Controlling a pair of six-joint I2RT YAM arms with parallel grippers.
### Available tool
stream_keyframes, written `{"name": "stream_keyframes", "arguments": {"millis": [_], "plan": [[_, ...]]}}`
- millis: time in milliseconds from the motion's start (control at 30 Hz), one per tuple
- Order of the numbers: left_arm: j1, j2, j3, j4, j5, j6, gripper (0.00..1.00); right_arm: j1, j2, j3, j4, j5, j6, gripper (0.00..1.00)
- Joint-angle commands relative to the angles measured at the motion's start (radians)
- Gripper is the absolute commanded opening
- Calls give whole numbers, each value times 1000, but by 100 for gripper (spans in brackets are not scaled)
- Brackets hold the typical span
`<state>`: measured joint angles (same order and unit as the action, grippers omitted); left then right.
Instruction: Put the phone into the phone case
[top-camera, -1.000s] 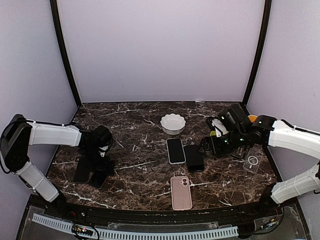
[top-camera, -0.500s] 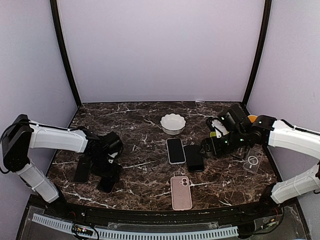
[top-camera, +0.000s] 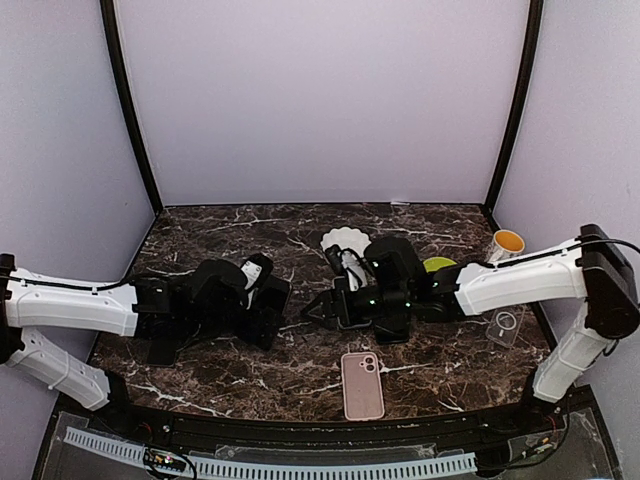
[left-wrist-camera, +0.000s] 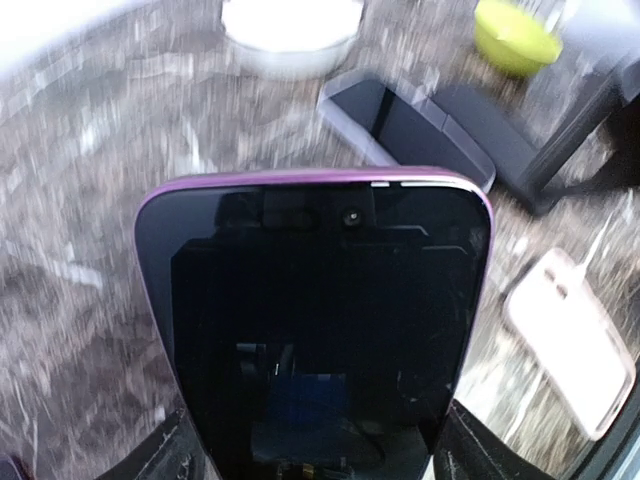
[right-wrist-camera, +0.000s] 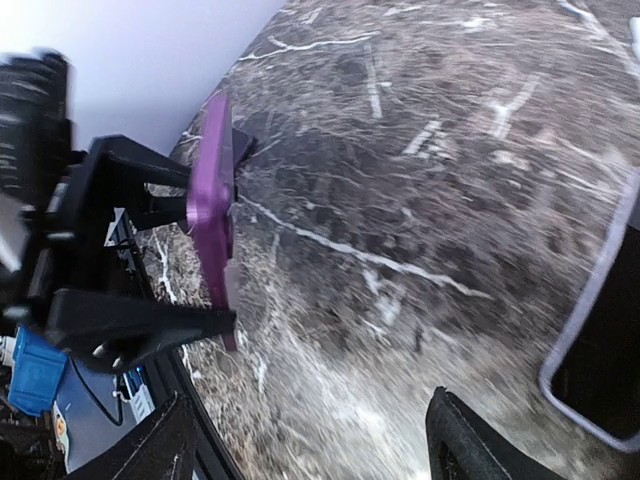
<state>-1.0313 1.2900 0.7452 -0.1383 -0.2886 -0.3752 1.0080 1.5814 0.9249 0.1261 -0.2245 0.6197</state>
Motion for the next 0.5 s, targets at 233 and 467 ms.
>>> {"name": "stream_keyframes", "arguments": {"millis": [233, 467], "plan": [[-57, -59, -67, 334, -101, 148, 38, 27, 155, 185, 282, -15, 11, 63], [-64, -72, -62, 350, -124, 167, 38, 30, 201, 228, 224, -25, 14, 28]]}}
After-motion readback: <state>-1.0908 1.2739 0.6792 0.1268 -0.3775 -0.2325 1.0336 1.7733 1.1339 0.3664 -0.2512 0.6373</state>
